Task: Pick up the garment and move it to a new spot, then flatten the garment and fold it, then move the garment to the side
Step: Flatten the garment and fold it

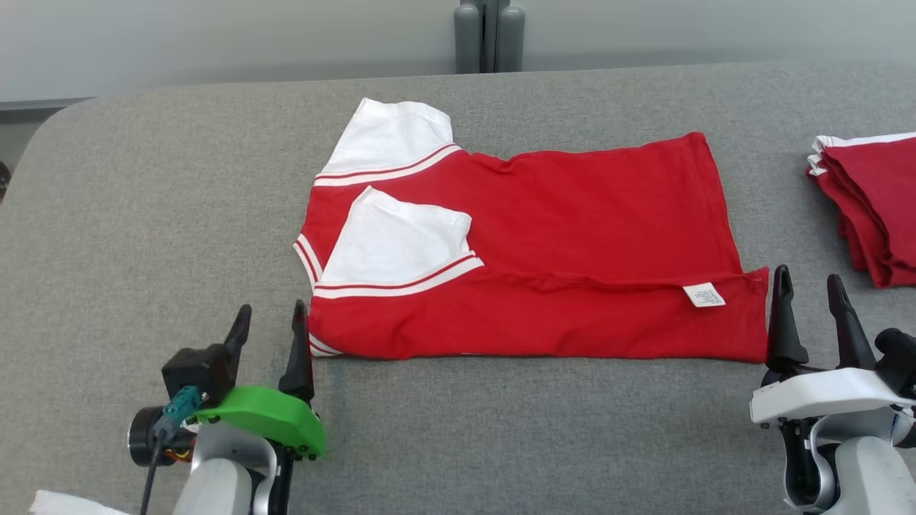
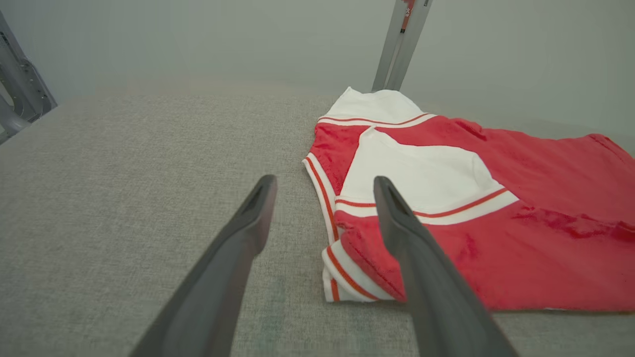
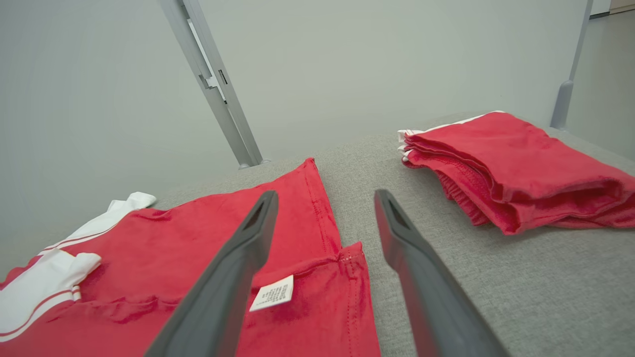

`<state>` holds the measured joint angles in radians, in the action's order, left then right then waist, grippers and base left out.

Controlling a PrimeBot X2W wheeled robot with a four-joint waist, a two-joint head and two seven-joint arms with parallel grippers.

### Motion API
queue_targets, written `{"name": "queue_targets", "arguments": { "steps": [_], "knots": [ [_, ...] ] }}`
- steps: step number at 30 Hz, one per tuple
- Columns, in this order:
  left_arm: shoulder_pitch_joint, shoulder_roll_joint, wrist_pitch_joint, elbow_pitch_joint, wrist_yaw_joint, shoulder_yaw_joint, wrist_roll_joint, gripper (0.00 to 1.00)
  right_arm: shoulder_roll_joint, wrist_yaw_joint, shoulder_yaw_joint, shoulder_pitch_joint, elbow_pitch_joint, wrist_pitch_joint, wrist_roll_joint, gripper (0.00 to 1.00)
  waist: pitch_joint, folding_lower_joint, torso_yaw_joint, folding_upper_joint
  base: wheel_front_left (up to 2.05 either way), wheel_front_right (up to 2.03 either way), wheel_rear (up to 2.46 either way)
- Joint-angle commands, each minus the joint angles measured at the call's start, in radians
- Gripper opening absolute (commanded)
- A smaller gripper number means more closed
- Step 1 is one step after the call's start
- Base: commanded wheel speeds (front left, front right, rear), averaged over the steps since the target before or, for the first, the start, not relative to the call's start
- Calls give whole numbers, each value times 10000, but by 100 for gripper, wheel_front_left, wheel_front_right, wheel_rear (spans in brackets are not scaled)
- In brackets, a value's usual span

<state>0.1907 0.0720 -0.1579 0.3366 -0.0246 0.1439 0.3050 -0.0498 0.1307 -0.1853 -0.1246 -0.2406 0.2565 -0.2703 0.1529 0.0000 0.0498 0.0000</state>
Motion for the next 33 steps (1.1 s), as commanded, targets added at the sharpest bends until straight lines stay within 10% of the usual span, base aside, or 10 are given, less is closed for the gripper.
{"name": "queue_targets", "arguments": {
  "steps": [1, 14, 16, 28, 33],
  "knots": [
    [-135, -74, 338, 29, 132, 86, 169, 100, -19, -1, 23, 158, 50, -37, 70, 100, 2, 0, -4, 0, 0, 0, 0],
    [346, -191, 2207, 823, 1574, 621, 878, 97, -18, -1, 176, 52, -96, -181, 115, 100, 263, 0, -396, 0, 0, 0, 0],
    [332, -196, 2360, 896, 1620, 660, 1043, 49, -18, -1, 166, 48, -139, -230, 129, 100, 294, 0, -413, 0, 0, 0, 0],
    [-62, -202, 3069, 836, 1647, 1200, 1880, 33, -21, -1, 158, -107, -781, -648, 145, 100, 358, 0, -310, 0, 0, 0, 0],
    [-119, -197, 2999, 687, 1641, 1313, 1896, 0, -18, -1, 20, -305, -1486, -1226, 349, 100, 384, 0, -285, 0, 0, 0, 0]
  ]
}}
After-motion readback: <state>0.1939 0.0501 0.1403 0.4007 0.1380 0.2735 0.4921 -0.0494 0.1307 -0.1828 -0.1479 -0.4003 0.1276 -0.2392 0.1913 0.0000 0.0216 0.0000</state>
